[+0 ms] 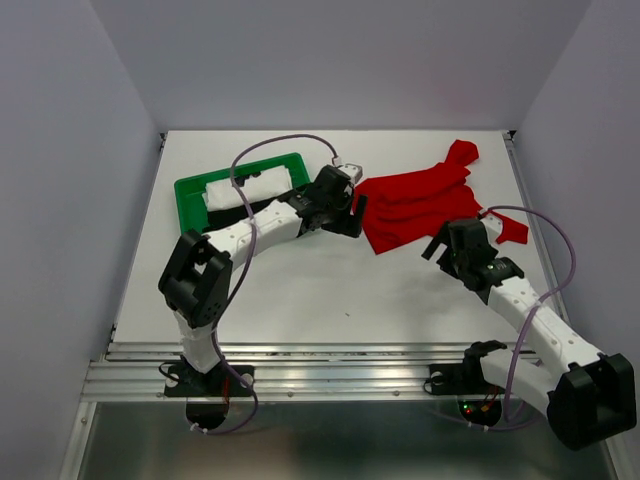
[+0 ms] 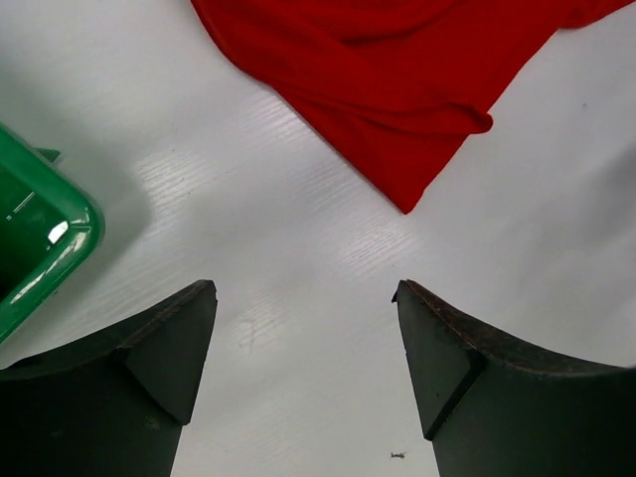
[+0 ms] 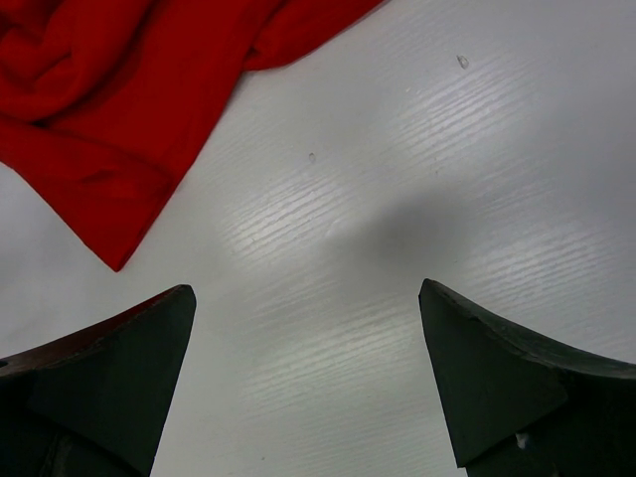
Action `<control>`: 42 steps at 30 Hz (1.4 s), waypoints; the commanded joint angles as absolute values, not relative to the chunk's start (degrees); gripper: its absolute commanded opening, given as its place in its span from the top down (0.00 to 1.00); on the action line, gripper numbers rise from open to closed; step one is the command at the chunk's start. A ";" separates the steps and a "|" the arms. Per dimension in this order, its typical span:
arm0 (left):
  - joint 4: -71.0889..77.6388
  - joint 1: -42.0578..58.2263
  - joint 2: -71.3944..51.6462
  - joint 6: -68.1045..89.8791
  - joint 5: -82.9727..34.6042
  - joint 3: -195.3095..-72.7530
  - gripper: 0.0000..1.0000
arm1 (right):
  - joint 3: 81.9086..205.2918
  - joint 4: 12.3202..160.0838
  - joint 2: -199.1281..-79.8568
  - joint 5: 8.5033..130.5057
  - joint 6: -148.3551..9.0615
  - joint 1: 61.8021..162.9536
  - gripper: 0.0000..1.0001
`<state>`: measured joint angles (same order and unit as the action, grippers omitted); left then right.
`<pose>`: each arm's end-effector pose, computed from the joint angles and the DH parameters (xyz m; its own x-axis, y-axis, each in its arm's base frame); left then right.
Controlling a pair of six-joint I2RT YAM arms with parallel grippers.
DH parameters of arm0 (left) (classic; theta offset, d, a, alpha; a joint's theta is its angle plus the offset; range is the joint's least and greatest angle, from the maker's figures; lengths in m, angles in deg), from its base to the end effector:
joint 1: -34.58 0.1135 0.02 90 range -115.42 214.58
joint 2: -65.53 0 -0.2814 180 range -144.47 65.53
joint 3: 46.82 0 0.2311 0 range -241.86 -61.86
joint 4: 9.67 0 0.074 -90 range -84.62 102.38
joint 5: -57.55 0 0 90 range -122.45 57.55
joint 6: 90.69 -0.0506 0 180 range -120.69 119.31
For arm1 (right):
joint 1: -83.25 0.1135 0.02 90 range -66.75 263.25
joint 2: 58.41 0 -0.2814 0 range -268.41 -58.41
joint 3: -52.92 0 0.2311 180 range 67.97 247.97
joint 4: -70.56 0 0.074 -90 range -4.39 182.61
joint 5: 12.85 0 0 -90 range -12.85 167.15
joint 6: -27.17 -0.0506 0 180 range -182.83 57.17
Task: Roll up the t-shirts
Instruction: Flatten out the T-shirt at the center of the board.
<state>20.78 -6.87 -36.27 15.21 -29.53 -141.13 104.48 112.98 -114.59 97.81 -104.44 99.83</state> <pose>0.3018 -0.2700 0.2823 -0.6326 0.1936 -0.7499 0.5385 0.8058 -0.2462 0.1742 0.0332 0.2399 -0.5487 0.4849 -0.6810 0.4384 0.8605 0.2595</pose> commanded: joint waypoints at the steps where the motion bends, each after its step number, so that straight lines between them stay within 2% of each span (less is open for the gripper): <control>1: 24.09 -6.55 -40.62 11.61 -27.96 -145.17 0.16 | 105.41 110.57 -115.89 98.94 -104.66 99.86 0.00; 15: 25.59 2.50 -51.53 9.85 -30.42 -156.16 0.16 | 105.41 110.57 -114.84 98.86 -104.23 99.86 0.00; 32: 31.13 12.78 -67.17 6.69 -31.83 -180.77 0.16 | 107.17 113.91 -113.17 99.64 -104.58 99.86 0.00; 37: 31.31 13.93 -65.96 5.55 -34.11 -181.04 0.16 | 106.99 114.26 -112.82 99.73 -104.93 99.86 0.00; 42: 30.43 12.88 -62.88 6.25 -30.87 -178.68 0.16 | 107.52 113.38 -114.22 98.51 -105.02 99.86 0.00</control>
